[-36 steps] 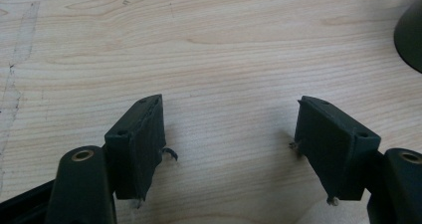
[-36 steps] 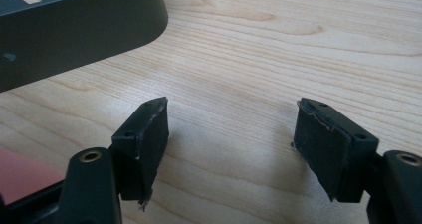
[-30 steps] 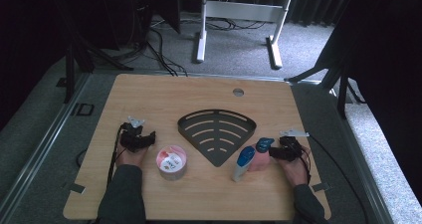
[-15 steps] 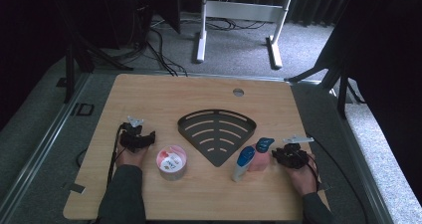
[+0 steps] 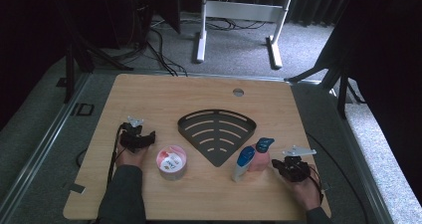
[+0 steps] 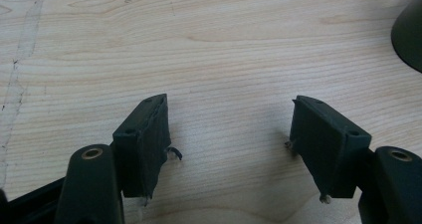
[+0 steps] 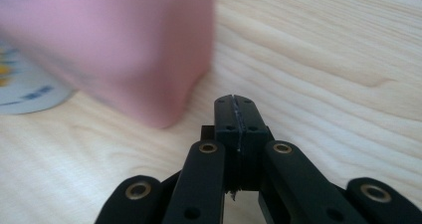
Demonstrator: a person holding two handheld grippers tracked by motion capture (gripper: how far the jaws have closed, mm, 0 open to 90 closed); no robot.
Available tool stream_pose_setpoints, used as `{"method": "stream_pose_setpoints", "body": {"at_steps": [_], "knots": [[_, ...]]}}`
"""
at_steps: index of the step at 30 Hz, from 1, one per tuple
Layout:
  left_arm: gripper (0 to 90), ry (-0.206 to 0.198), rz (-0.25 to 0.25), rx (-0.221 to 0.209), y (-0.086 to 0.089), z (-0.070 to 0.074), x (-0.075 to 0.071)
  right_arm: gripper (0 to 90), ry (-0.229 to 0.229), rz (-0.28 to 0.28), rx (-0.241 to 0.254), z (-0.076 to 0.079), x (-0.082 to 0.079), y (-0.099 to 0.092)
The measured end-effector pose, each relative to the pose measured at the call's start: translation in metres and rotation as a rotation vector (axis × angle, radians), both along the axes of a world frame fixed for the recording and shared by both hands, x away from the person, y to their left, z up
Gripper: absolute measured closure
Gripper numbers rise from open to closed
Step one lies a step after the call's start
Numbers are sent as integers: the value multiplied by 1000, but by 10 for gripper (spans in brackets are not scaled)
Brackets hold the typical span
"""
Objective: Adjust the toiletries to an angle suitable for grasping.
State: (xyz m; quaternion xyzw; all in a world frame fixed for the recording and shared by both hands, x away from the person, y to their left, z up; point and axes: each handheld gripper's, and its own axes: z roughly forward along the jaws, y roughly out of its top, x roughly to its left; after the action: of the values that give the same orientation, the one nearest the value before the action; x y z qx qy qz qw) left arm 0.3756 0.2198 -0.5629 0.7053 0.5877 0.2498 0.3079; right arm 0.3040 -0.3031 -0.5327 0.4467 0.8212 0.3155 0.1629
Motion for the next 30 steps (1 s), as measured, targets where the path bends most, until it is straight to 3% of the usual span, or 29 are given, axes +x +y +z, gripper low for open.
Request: {"method": "stream_pose_setpoints", "body": {"at_steps": [8,16,18,23,30], "knots": [[308,2,-3,1,0,0,0,900,-8,40,-13,1,-15,14],[305,1,-4,1,-1,0,0,900,3,77,30,3,-33,22],[304,1,-4,2,-1,0,0,900,3,104,44,3,-35,28],[304,1,-4,2,-1,0,0,900,0,157,26,-1,-35,49],[303,1,-4,2,-1,0,0,900,5,187,6,-7,-29,65]]}}
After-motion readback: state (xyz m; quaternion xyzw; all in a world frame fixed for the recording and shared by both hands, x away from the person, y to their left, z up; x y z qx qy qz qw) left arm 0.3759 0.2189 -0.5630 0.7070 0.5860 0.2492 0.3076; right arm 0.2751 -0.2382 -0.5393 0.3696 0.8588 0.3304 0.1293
